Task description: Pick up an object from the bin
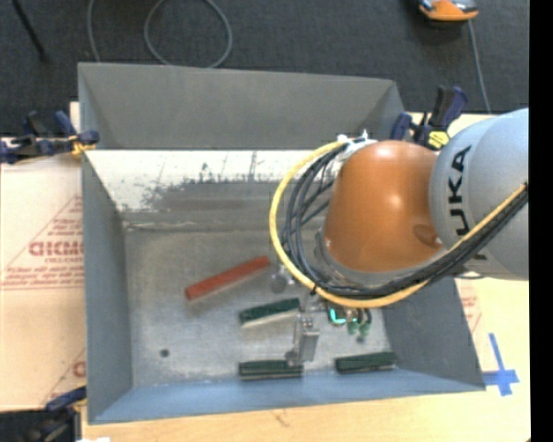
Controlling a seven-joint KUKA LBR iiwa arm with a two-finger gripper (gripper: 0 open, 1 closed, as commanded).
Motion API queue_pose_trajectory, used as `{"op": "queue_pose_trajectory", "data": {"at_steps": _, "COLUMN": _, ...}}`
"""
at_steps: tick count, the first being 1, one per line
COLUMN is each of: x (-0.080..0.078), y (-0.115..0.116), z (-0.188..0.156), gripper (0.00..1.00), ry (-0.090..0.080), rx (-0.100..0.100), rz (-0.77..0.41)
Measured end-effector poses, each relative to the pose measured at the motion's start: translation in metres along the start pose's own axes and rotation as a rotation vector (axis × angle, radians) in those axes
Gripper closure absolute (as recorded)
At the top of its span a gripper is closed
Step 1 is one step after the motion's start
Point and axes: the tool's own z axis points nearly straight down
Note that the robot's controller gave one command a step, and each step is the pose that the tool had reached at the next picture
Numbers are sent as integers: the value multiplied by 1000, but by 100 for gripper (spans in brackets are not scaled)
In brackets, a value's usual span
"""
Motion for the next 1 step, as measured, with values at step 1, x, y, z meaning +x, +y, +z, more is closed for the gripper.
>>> {"op": "queue_pose_trajectory", "data": {"at_steps": 1, "x": -29, "y": -51, "z": 133, "gripper": 0, "ry": -4, "rx": 0, "rz": 53}}
